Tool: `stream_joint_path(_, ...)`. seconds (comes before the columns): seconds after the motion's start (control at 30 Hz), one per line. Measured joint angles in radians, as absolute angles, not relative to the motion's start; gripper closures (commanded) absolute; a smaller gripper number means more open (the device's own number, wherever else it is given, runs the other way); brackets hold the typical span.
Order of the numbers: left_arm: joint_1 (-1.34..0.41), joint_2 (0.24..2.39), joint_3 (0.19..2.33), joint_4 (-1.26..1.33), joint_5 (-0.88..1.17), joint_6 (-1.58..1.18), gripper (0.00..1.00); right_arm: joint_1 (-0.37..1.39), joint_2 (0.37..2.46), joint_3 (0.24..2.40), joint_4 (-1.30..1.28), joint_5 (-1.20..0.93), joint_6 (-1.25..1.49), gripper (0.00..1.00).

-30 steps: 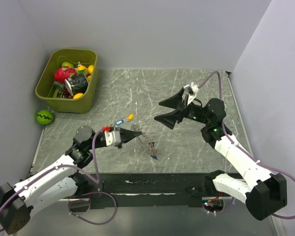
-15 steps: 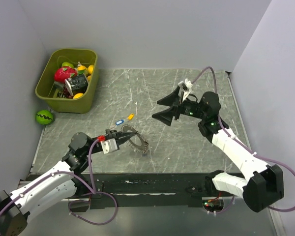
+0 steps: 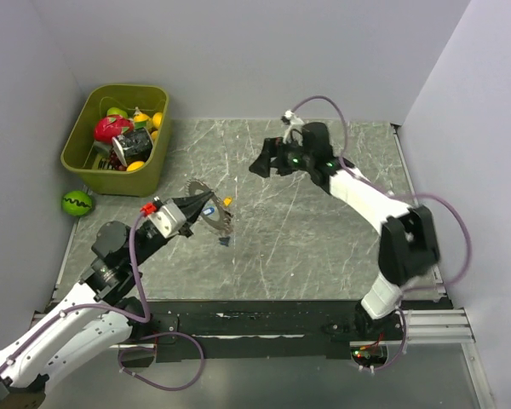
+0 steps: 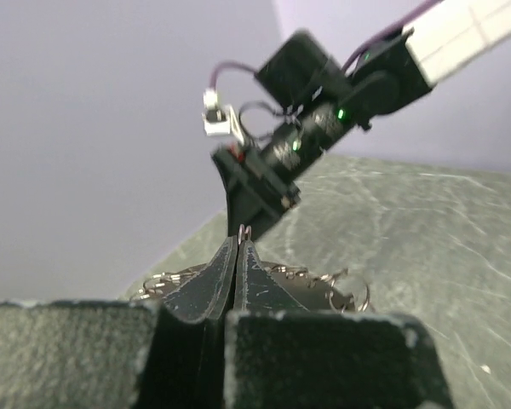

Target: Put the keys on the keyring

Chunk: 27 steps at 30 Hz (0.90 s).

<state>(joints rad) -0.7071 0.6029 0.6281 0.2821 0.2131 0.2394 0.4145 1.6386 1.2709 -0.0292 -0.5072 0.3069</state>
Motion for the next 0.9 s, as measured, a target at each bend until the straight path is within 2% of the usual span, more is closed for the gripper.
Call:
stream_joint_path(0.1,-0.699,0.594,0.651,0.245,0.150,0.225,0.99,0.457,1.805,1.430,-0.156,-0.412,0.304,0.05)
stream_joint_path(0.2,-0.676,0.585,0.655,0.212,0.101,0.218,0.99,0.518,1.944,1.577,-0.267,-0.334,0.307,0.18)
stream_joint_path(0.23,-0.666,0.583,0.655,0.200,0.089,0.218,0.99,0.540,1.987,1.623,-0.302,-0.318,0.312,0.28)
stream_joint_path(0.33,-0.640,0.575,0.655,0.182,0.073,0.214,0.99,0.585,2.086,1.720,-0.373,-0.297,0.343,0.39)
stream_joint_path(0.63,-0.610,0.542,0.647,0.178,0.072,0.196,0.99,0.605,2.227,1.788,-0.480,-0.287,0.438,0.45)
stream_joint_path(0.9,-0.603,0.543,0.629,0.176,0.074,0.188,0.99,0.622,2.274,1.819,-0.463,-0.324,0.492,0.52)
